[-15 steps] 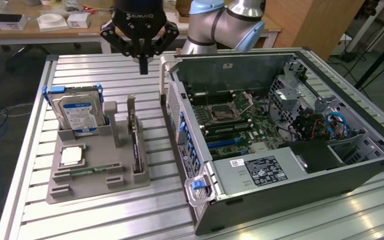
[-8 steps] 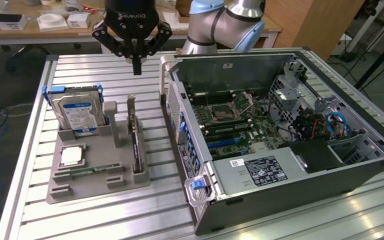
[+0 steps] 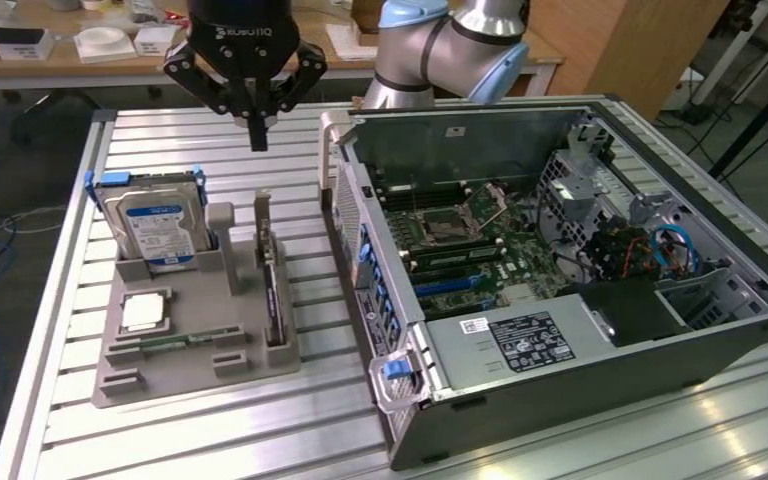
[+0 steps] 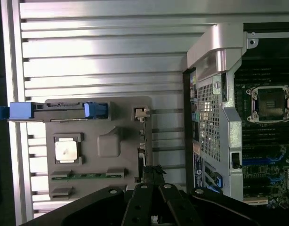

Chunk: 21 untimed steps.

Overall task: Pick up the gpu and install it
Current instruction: 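Reach for the gpu, then pick up the gpu and move the gpu toward the slot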

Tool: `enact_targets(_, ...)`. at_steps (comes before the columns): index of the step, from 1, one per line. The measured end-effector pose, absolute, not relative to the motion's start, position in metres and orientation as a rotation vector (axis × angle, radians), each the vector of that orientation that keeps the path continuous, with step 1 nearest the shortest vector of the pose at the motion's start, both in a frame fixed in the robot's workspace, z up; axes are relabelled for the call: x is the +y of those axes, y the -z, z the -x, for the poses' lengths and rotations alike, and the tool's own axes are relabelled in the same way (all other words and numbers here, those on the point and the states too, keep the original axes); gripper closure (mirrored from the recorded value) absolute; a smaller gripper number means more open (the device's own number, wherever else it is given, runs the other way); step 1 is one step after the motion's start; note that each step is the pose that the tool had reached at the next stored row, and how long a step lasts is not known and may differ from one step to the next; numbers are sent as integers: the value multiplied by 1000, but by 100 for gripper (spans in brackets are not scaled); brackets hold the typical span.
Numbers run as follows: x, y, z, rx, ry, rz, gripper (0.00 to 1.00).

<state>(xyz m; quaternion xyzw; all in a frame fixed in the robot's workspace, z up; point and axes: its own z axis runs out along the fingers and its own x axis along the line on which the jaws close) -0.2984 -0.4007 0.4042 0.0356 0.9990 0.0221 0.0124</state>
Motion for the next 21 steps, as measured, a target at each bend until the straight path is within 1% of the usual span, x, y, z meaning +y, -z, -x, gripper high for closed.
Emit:
enact_targets(19,-401,-404,304,3114,-69,-111,89)
enact_targets(21,-401,-404,304,3114,-69,-111,77)
